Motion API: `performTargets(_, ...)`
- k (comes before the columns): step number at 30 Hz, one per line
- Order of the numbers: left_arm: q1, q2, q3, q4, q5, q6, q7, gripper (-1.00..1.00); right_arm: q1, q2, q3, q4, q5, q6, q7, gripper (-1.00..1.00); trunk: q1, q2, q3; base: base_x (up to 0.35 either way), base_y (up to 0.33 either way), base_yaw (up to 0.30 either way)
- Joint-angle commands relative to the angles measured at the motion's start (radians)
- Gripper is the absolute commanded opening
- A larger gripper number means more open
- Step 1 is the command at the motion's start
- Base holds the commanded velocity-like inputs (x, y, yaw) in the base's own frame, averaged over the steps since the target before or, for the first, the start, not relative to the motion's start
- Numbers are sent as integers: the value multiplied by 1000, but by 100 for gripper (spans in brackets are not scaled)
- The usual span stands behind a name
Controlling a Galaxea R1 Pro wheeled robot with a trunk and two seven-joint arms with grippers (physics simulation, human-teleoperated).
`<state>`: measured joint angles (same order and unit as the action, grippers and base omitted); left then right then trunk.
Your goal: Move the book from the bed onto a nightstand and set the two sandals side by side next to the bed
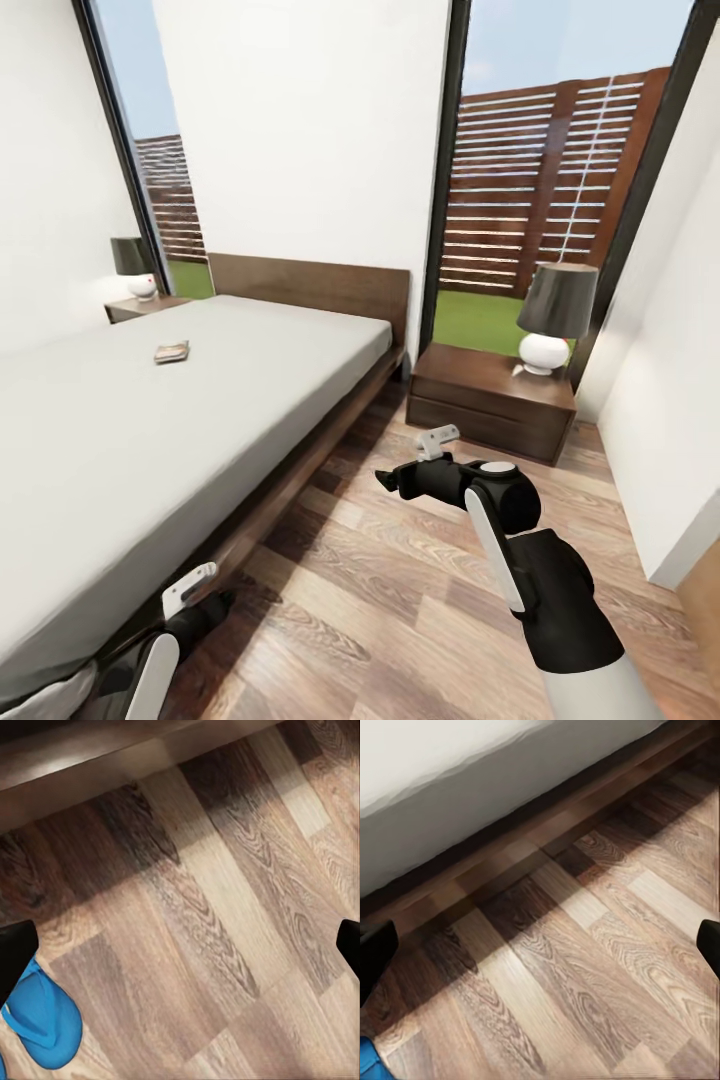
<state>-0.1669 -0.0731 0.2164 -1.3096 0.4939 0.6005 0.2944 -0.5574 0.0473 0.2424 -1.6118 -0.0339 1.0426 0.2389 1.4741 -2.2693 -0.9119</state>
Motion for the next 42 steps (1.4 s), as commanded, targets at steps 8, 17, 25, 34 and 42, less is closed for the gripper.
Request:
performTargets(8, 0, -2, 1, -1, 11, 4, 8, 100, -1, 0, 0, 0, -3, 5, -2, 100, 0, 0, -1, 0, 0, -266)
performTargets(17, 0, -1, 0, 0, 11, 3, 7, 100, -1, 0, 0, 0, -3, 5, -3, 100, 0, 0, -1, 41, -19, -266)
performTargets(25, 0, -1, -3, 2, 10, 3, 7, 100, -1, 0, 0, 0, -3, 5, -3, 100, 0, 0, -1, 207, -98, -266)
performTargets(34, 0, -1, 1, 5, 11, 4, 7, 100, -1, 0, -1, 0, -3, 5, -3, 100, 0, 0, -1, 25, -11, -266)
performTargets(42, 0, -1, 0, 6, 10, 3, 8, 100, -1, 0, -1, 0, -2, 5, -3, 100, 0, 0, -1, 157, 0, -266)
